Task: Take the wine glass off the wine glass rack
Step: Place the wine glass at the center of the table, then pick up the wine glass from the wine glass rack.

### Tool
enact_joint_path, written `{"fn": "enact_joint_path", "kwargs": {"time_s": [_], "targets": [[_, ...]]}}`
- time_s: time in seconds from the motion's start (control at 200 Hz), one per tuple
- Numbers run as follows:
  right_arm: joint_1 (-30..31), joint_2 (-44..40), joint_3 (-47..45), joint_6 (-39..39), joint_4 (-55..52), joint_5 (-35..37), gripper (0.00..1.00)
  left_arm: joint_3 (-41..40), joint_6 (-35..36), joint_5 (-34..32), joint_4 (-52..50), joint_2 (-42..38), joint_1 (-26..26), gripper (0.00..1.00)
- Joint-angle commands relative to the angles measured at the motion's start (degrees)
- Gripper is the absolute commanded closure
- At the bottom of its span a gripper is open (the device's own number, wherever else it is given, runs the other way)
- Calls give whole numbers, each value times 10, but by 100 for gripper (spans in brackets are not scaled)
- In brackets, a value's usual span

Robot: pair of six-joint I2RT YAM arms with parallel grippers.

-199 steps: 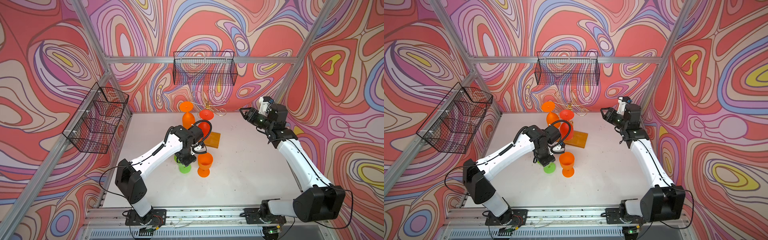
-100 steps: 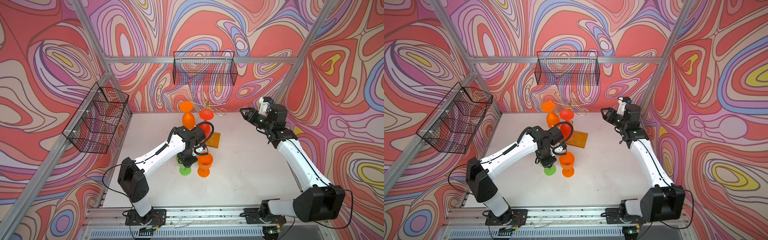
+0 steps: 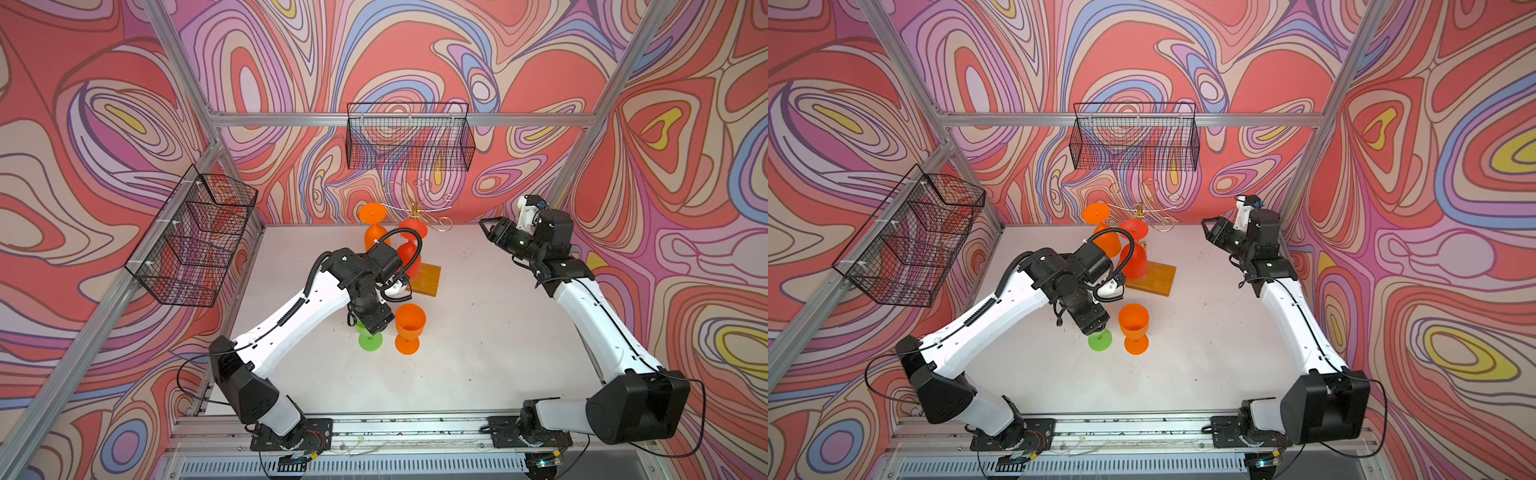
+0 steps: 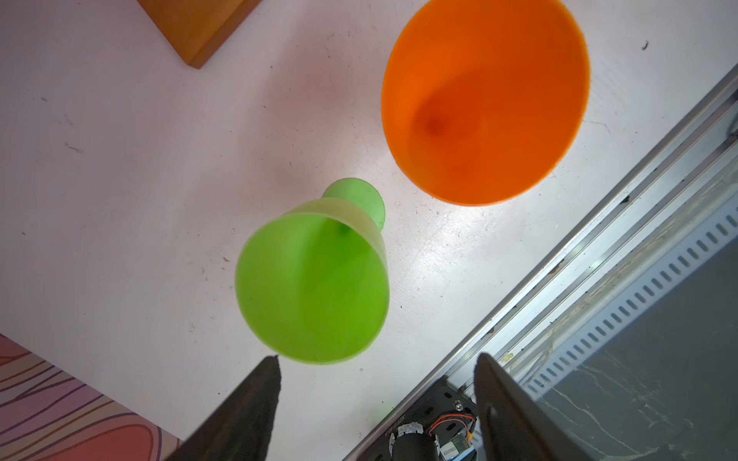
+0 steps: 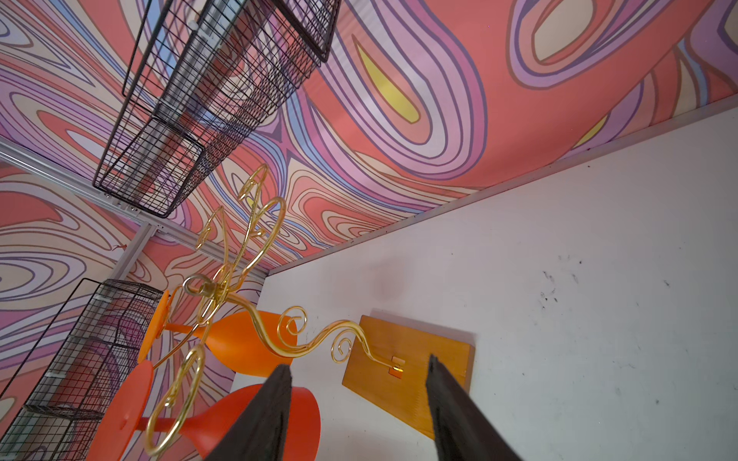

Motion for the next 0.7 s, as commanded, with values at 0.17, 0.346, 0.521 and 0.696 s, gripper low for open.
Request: {"fn": "enact_joint_path", "kwargs": {"time_s": [0.17,0.346,0.521,0.696], "targets": [[1,-19,-4,-8,-9,-3,43,50,-26,-62,8,-91,-4,21],[2,-45,-30,2,21,-36,43,36,-26,-106,101,-176,-3,21],[2,-57,-50,43,68,-106,43,-63,-7,-170,265,-270,-3,20],[2,-52,-52,101,84,-164,44,-152,9,-215,409,-339,-3,16]]}}
